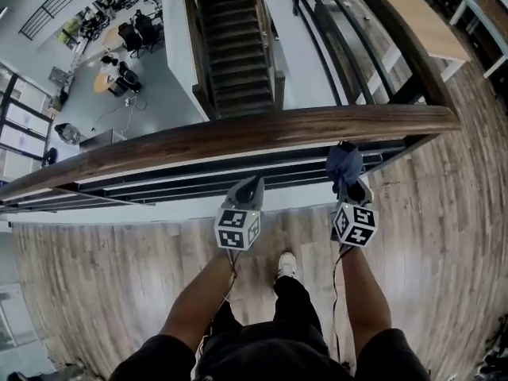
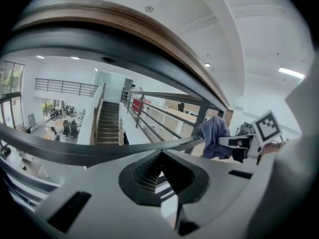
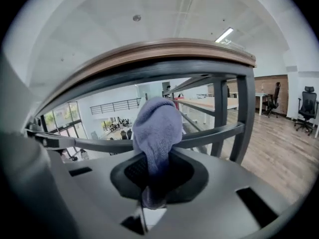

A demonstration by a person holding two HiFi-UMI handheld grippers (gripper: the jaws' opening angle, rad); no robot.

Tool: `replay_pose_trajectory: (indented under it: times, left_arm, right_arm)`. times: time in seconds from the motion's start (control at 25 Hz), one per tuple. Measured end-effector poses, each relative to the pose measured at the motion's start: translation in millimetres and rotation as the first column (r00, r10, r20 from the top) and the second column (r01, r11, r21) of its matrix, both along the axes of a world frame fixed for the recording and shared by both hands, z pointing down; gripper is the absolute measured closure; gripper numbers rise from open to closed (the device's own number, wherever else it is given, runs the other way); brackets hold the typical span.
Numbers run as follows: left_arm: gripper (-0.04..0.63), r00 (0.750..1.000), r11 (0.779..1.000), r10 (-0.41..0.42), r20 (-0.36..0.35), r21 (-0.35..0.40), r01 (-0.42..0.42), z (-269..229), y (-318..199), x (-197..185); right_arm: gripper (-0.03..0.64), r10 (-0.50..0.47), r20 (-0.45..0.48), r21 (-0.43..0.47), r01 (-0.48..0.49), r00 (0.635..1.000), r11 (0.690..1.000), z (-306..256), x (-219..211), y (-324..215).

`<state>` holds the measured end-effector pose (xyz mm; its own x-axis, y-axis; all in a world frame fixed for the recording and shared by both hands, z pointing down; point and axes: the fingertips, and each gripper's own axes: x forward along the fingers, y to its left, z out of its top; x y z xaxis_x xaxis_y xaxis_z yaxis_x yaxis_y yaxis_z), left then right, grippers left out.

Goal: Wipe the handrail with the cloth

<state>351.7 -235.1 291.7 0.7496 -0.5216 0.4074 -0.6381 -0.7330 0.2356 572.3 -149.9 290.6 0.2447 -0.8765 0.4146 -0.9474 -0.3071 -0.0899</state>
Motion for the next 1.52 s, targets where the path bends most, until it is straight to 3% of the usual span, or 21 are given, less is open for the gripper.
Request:
replay_pose_trajectory:
  times: [0.32, 0.44, 0.56, 0.68, 0.8, 1.08, 1.16, 1.28, 1.4, 1.52]
  left_arm:
    - [0.592, 0.981, 0.981, -0.193, 0.007, -0.007, 0.193, 64, -55, -240]
    - [0.592, 0.972, 0.971, -0.235, 0.0, 0.045, 0.235, 85, -80, -321]
    - [0.592, 0.958, 0.953, -0.282, -0.054, 0.104, 0.286, 96, -101, -393]
    - [0.592, 0.919, 0.905, -0.37, -0.135, 0.171, 0.39, 103, -123, -464]
    - [0.592, 0.873, 0.855, -0.458, -0.17, 0.184, 0.484, 123, -139, -538]
    - [0.592, 0.813, 0.755, -0.572, -0.109, 0.318, 0.574, 188, -163, -664]
    - [0.592, 0.805, 0.735, -0.588, -0.083, 0.361, 0.574, 189, -174, -693]
    - [0.592, 0.813, 0.721, -0.574, -0.099, 0.408, 0.559, 183, -187, -725]
    - [0.592, 0.824, 0.724, -0.552, -0.126, 0.418, 0.549, 188, -184, -743]
    - [0.592, 0.812, 0.718, -0.571, -0.121, 0.406, 0.565, 199, -183, -761]
  right_arm:
    - [0.56, -0.2, -0.024, 0.092, 0.201, 0.98, 0.975, 48, -268, -55]
    - [0.56, -0.26, -0.029, 0.13, 0.261, 0.965, 0.956, 75, -355, -92]
    - [0.56, -0.324, -0.029, 0.181, 0.324, 0.946, 0.929, 98, -437, -127]
    - [0.56, -0.427, -0.033, 0.244, 0.422, 0.903, 0.873, 114, -521, -169]
    - [0.56, -0.52, -0.053, 0.283, 0.512, 0.853, 0.811, 123, -607, -201]
    - [0.56, -0.693, -0.11, 0.269, 0.693, 0.712, 0.669, 185, -760, -254]
    - [0.56, -0.709, -0.141, 0.266, 0.716, 0.691, 0.645, 188, -797, -272]
    - [0.56, -0.703, -0.146, 0.275, 0.711, 0.696, 0.647, 187, -843, -299]
    - [0.56, -0.679, -0.086, 0.238, 0.677, 0.729, 0.696, 205, -868, -311]
    - [0.56, -0.652, -0.059, 0.207, 0.648, 0.756, 0.733, 217, -887, -316]
